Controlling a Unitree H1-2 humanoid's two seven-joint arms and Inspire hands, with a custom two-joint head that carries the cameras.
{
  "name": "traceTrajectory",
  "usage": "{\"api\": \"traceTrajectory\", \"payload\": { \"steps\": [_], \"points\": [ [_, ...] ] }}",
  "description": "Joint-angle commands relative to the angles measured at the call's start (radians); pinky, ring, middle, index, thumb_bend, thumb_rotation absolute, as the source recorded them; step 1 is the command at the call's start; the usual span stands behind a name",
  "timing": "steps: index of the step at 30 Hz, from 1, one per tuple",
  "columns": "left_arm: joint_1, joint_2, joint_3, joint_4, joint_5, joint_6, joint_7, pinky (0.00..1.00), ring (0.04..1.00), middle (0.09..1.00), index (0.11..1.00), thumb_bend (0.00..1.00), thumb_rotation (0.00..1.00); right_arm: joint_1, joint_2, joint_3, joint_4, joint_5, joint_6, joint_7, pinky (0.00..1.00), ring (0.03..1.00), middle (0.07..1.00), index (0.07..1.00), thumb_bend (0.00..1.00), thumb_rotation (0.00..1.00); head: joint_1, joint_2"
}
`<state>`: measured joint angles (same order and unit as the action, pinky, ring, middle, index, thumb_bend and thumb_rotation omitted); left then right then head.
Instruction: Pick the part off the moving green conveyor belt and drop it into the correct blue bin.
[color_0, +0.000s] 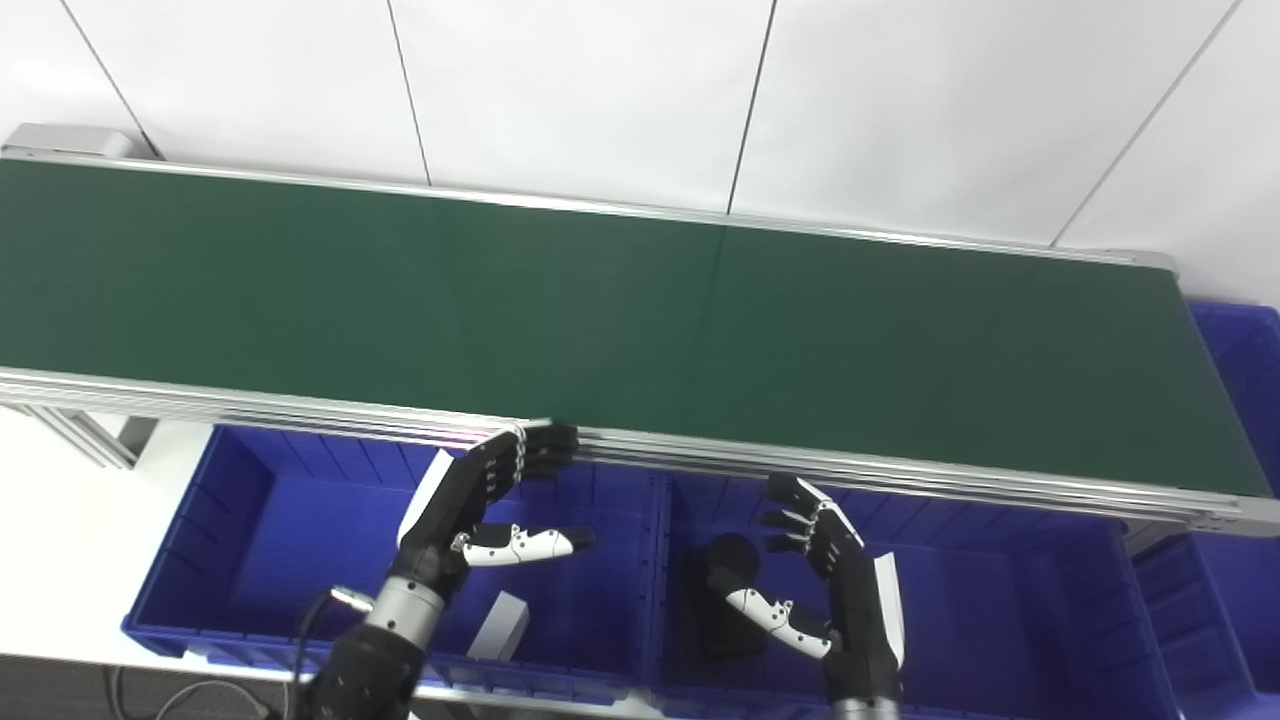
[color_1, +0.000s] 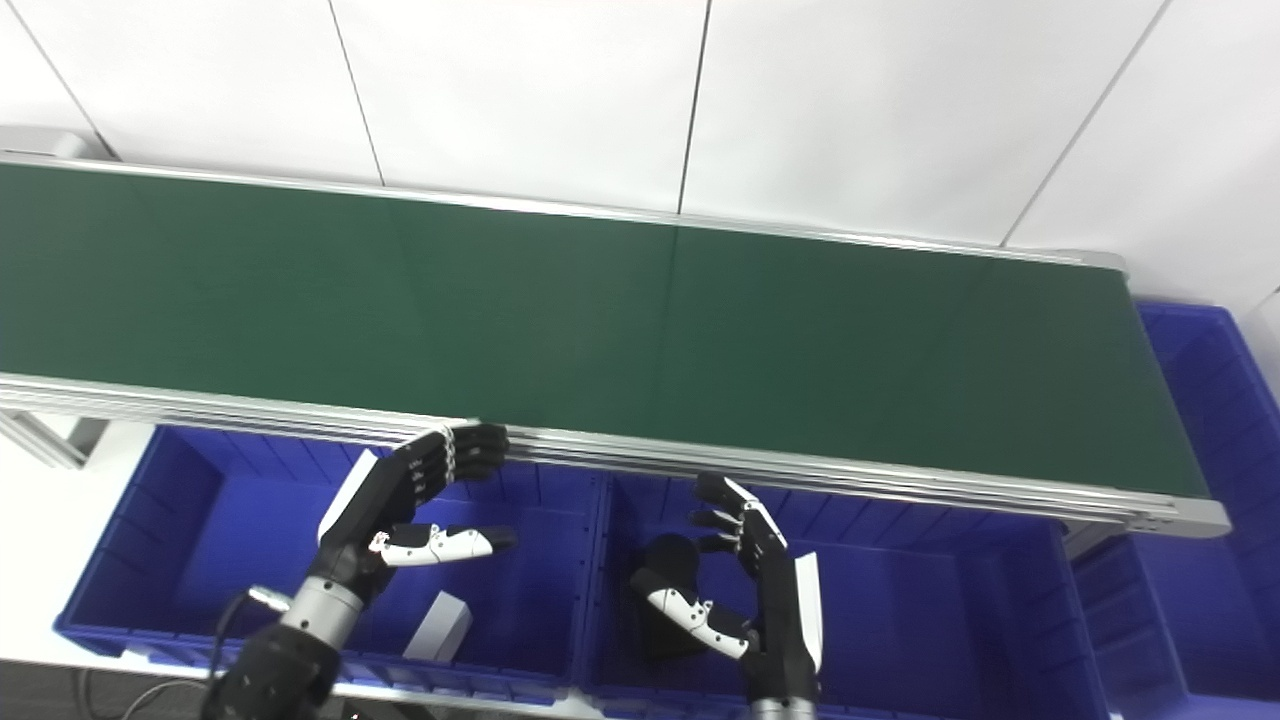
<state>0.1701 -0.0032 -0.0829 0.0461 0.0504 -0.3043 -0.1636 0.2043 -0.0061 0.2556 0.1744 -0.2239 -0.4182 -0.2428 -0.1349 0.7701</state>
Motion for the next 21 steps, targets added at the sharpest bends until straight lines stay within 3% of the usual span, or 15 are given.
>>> {"api": "traceTrajectory", "payload": {
  "steps": [1, 6, 12, 21],
  "points": [
    [0.001, -0.021, -0.005, 0.003, -0.035, -0.111, 0.019, 0.7, 0.709, 0.726, 0.743, 0.72, 0.0, -0.015, 0.006, 0.009, -0.006, -0.012, -0.051, -0.017, 0.59, 0.691, 0.763, 0.766, 0.63, 0.0, -0.016, -0.004],
    [0.009, -0.061, -0.029, 0.046, -0.077, -0.162, 0.01, 0.67, 0.665, 0.679, 0.711, 0.71, 0.0, -0.023, 0.013, 0.017, 0.013, -0.027, -0.052, -0.027, 0.6, 0.703, 0.775, 0.788, 0.62, 0.0, -0.071, -0.004],
    [-0.004, -0.052, -0.044, 0.087, -0.055, -0.165, 0.013, 0.61, 0.628, 0.655, 0.691, 0.74, 0.0, -0.027, 0.043, 0.011, 0.031, -0.044, -0.051, -0.033, 0.6, 0.708, 0.778, 0.803, 0.64, 0.0, -0.159, -0.002],
    [-0.02, -0.046, -0.017, 0.13, -0.082, -0.164, 0.021, 0.62, 0.637, 0.663, 0.693, 0.74, 0.0, -0.025, 0.066, -0.007, 0.038, -0.076, -0.048, -0.036, 0.6, 0.715, 0.781, 0.813, 0.65, 0.0, -0.169, 0.011]
  ]
}}
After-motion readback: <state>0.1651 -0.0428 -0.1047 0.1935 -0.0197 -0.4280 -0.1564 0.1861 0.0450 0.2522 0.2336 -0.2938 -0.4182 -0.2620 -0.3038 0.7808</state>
